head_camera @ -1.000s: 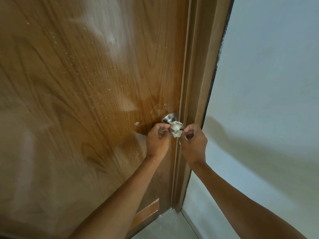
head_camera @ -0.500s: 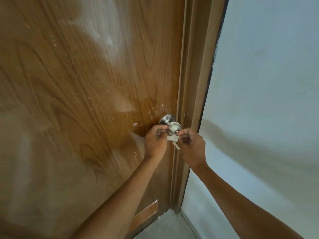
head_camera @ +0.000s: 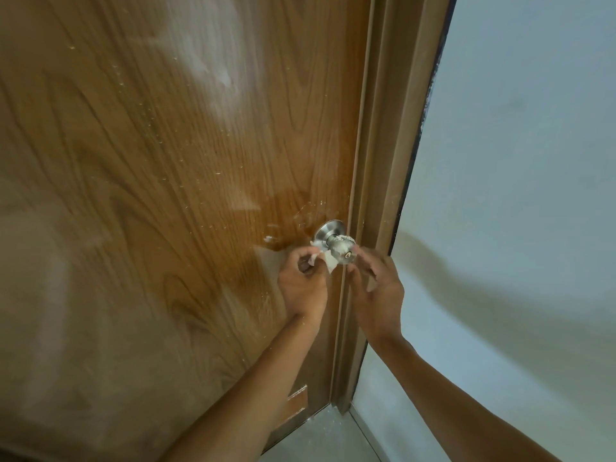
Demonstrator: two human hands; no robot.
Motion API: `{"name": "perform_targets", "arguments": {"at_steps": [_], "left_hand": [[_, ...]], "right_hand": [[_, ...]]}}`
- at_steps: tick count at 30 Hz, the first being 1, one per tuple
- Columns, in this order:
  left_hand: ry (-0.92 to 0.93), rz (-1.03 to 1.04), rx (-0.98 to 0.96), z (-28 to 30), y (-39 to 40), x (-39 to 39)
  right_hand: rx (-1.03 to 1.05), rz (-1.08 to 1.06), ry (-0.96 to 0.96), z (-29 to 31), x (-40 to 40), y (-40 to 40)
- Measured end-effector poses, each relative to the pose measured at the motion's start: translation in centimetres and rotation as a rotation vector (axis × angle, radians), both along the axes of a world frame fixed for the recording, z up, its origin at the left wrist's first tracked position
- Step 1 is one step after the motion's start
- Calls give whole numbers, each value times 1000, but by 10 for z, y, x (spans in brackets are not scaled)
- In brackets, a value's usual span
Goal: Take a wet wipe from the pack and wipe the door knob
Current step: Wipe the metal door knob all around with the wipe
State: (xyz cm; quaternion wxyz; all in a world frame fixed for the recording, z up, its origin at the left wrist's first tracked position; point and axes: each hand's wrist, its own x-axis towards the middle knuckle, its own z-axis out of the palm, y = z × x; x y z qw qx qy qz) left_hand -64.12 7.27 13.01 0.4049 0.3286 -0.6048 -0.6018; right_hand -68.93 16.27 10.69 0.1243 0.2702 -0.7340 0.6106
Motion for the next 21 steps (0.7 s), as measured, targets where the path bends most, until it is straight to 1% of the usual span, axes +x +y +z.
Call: {"name": "perform_targets", "arguments": {"at_steps": [3,6,10,12,16,19,21], "left_hand": [[-1,-33,-47,6,0,-9],[10,-62,-85,8,4,-16],[-19,-108,-202,-1,10,-12],[-34,-95,-233,-5,12,-12],[-25,-21,-110,5,5,-27],[-56,-55,-87,8,-3,-33],[-33,-57,-58,4,0,-31]], "right_hand": [[30,39,-2,-1,0,-1],[11,46,-23,-1,1,-3],[3,52,-2,-1,-3,-2],[18,49,5,-2,-5,-2],[37,34,-3,-1,-6,-2],[40,9,9,-2,-7,-2],[28,15,10,-2,-6,-3]]}}
